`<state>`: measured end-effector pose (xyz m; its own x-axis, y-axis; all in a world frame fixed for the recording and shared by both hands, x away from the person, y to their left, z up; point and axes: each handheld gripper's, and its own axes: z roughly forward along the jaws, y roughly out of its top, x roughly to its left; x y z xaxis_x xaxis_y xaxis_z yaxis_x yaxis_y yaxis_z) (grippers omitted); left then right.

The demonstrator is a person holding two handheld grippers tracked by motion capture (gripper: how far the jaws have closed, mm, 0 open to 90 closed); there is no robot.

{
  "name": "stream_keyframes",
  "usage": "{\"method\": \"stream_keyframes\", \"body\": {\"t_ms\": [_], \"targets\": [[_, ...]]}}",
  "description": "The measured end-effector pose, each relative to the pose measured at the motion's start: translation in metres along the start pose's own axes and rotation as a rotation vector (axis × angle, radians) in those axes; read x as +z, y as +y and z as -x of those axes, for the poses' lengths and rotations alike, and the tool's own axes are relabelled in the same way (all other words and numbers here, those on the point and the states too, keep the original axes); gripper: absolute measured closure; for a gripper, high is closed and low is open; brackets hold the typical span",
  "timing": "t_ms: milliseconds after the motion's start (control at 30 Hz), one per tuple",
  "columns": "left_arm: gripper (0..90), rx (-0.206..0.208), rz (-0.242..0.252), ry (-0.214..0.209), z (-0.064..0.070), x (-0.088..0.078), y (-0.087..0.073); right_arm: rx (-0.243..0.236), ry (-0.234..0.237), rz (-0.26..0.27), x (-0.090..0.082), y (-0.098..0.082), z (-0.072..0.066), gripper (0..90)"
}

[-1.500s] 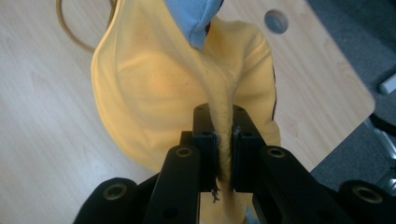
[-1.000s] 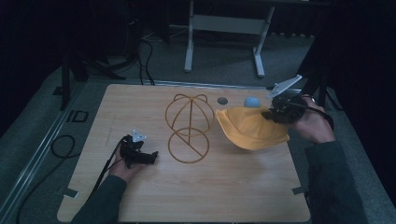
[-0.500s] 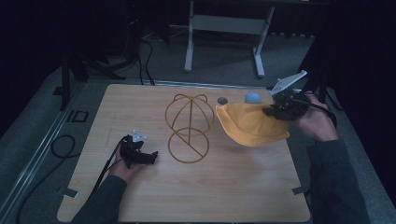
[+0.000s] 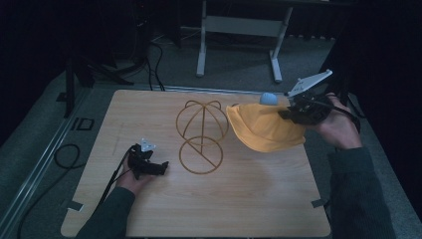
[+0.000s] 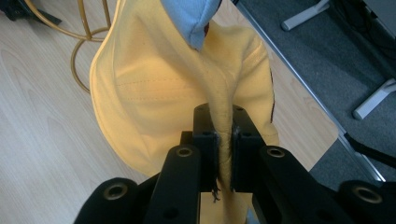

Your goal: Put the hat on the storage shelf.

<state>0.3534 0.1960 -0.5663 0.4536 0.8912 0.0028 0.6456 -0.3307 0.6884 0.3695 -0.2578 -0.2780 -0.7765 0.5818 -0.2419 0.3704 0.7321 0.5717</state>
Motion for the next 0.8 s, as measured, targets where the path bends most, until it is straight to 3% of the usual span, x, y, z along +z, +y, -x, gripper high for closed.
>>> {"method": "stream_keyframes", "body": {"t_ms": [800], "targets": [[0.1, 0.004, -0.005, -0.001, 0.000, 0.000, 0.000, -0.015, 0.018, 0.065, -0.003, 0.021, -0.004, 83.7]]}}
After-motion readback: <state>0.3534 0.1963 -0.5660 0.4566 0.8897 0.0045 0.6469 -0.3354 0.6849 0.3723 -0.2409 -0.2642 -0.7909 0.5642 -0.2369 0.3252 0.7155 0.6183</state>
